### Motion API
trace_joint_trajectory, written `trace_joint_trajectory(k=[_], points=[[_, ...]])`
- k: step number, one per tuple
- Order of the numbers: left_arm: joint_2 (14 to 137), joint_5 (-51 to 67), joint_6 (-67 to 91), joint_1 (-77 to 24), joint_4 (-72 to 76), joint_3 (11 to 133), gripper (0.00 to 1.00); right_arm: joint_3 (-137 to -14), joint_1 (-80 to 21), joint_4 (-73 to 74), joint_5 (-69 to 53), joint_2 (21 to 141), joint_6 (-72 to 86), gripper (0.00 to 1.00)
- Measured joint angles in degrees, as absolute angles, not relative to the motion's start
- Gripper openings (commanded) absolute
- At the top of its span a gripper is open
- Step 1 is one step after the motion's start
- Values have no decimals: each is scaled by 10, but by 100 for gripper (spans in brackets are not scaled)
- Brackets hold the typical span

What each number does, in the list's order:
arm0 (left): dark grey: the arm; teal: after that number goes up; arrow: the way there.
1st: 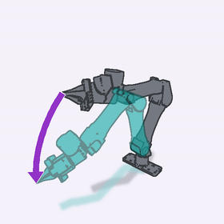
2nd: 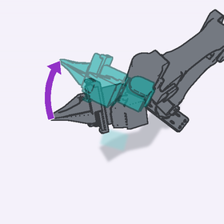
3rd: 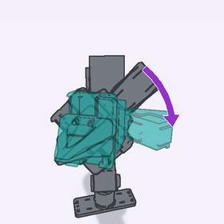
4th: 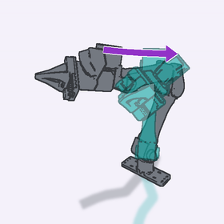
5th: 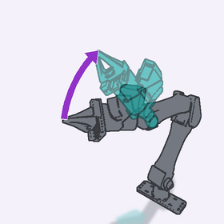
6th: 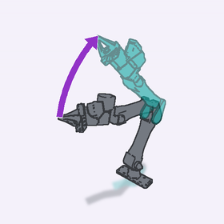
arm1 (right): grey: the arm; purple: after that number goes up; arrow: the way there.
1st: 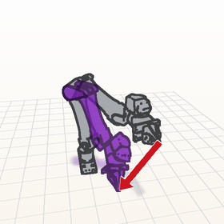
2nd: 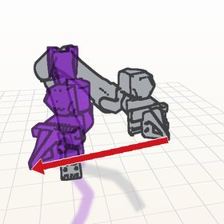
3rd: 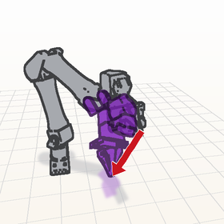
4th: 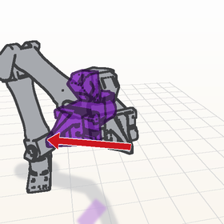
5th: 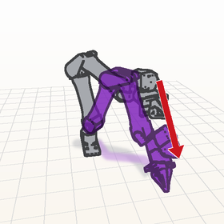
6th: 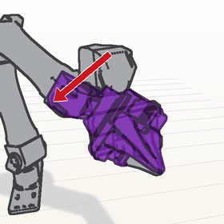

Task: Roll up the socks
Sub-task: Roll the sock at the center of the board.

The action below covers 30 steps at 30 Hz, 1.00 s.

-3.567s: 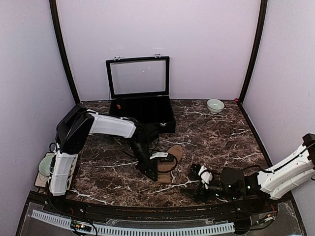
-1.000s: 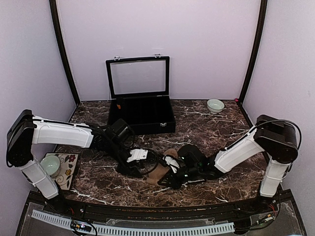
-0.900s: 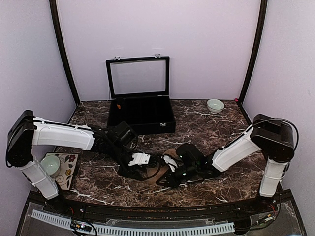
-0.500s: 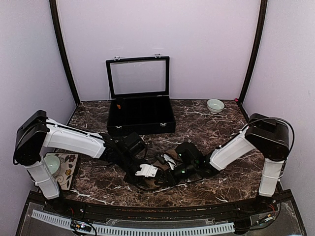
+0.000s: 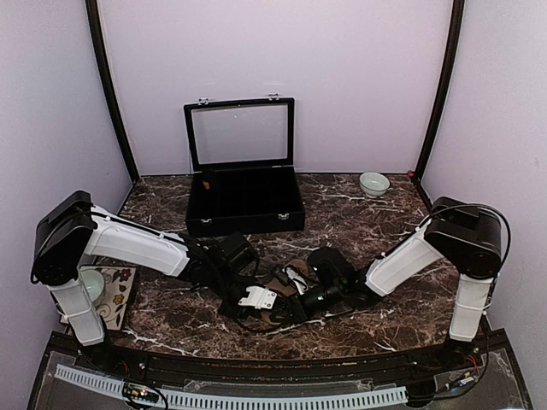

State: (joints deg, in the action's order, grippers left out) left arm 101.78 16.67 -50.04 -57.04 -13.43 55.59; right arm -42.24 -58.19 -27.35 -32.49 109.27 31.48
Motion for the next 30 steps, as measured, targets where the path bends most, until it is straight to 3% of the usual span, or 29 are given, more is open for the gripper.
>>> trace_joint_trajectory(k=[1, 2, 3, 12, 22, 26, 30], points=[[1018, 168, -502, -570, -135, 557, 0, -419, -582, -277, -323, 1091, 317, 79], [1021, 171, -502, -570, -136, 559, 0, -414, -582, -285, -324, 1086, 316, 97], [1024, 175, -502, -570, -136, 562, 0, -408, -582, -290, -323, 1078, 315, 99], [1079, 298, -533, -547, -195, 644, 0, -340, -573, -256, -215, 962, 266, 99], [1129, 326, -512, -522, -269, 690, 0, -228, -584, -200, -38, 761, 262, 99], [1141, 333, -512, -519, -295, 710, 0, -167, -584, -262, 37, 645, 294, 99], [1156, 342, -512, -516, -324, 734, 0, -124, -585, -327, 45, 613, 292, 98]])
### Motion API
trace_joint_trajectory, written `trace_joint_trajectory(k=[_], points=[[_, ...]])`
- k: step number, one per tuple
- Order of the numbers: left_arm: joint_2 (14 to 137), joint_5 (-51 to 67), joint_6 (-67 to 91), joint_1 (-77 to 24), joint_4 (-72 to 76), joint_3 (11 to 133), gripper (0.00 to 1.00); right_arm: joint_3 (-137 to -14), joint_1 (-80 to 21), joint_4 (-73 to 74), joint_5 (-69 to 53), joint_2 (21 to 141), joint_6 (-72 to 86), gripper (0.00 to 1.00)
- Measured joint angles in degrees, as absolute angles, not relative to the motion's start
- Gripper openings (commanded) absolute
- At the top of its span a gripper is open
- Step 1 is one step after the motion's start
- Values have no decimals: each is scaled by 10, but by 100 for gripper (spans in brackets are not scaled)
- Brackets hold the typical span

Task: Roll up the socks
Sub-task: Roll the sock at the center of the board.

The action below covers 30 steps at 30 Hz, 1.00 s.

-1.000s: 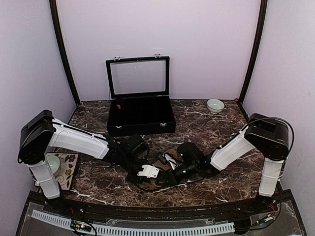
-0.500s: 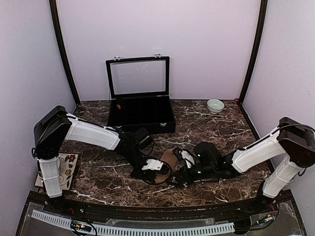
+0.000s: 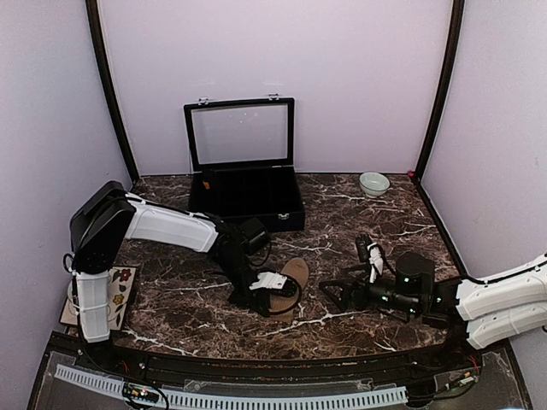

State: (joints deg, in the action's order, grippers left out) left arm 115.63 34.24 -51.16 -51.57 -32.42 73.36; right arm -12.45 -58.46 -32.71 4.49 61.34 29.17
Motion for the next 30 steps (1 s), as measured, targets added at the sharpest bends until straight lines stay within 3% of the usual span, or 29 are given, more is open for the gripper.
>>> trace_joint_trajectory(k=[9, 21, 30], points=[[1269, 448, -505, -479, -484, 872, 0, -140, -686, -299, 81, 625, 150, 61], [1354, 533, -488, -465, -627, 948, 0, -221, -770, -289, 77, 813, -24, 53], [1359, 535, -461, -467, -645, 947, 3, -323, -769, -352, 76, 972, -136, 37]])
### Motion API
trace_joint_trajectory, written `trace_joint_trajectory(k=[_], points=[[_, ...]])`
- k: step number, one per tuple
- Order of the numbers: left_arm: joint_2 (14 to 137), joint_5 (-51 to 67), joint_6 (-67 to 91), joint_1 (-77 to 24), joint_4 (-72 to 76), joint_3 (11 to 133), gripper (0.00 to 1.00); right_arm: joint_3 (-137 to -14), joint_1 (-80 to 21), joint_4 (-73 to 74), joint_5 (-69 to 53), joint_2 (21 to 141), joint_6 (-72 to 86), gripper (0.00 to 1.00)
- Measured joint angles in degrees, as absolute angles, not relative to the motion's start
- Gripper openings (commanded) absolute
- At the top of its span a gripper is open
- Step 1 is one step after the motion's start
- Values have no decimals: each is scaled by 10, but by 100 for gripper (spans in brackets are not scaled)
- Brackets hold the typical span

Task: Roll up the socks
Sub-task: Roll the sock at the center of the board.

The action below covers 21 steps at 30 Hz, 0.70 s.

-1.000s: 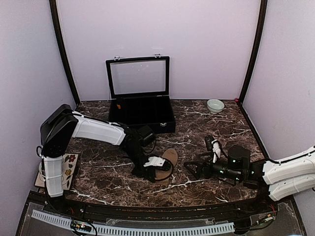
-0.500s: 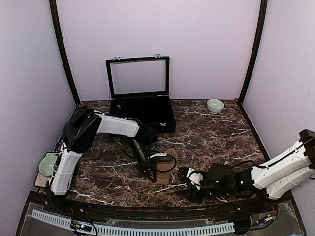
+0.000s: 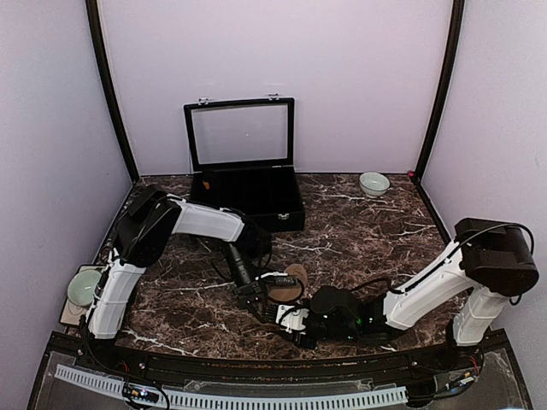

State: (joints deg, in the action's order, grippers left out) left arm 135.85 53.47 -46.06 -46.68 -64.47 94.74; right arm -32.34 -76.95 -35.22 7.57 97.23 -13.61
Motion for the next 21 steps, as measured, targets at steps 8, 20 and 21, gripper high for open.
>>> trace_joint_trajectory(k=[8, 20, 21], points=[[1359, 535, -451, -467, -644, 943, 8, -331, -755, -391, 76, 1031, -158, 23], [1325, 534, -444, -472, -635, 915, 68, -326, -749, -425, 71, 1051, -124, 10], [1315, 533, -444, -472, -633, 908, 80, -327, -748, -424, 69, 1051, -119, 8]])
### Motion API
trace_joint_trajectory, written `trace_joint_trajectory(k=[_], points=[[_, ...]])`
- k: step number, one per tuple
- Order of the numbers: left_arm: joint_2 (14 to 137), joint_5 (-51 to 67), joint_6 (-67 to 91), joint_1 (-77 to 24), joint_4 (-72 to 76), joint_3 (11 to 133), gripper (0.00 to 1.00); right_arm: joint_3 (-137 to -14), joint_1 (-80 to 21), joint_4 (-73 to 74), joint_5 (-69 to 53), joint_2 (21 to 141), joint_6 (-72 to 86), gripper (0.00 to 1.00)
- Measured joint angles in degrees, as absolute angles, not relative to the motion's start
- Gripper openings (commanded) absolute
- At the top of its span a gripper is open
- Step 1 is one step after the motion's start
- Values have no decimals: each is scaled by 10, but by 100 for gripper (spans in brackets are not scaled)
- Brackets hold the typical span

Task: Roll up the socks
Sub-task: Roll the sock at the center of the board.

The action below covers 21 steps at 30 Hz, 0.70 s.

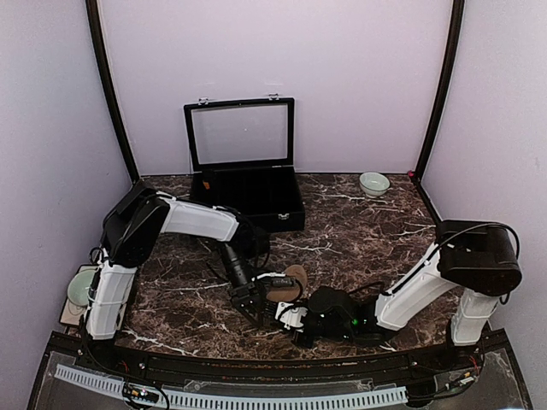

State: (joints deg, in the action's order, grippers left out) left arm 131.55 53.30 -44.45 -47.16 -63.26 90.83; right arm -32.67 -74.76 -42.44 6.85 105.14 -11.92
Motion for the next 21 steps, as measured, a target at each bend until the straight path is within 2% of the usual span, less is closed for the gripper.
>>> trace_joint_trajectory(k=[1, 2, 6, 16, 21], points=[[1306, 534, -444, -472, -631, 901, 96, -327, -746, -424, 65, 1051, -117, 6], [1291, 531, -445, -473, -626, 891, 99, -328, -743, -421, 58, 1051, -113, 4], [1227, 493, -432, -473, -576, 839, 99, -341, -729, -402, 33, 1051, -99, 3], [1087, 315, -396, -422, -422, 712, 99, -356, -703, -349, -17, 1038, -73, 0], [1027, 312, -408, -424, -386, 662, 99, -361, -684, -337, -60, 1036, -29, 0]])
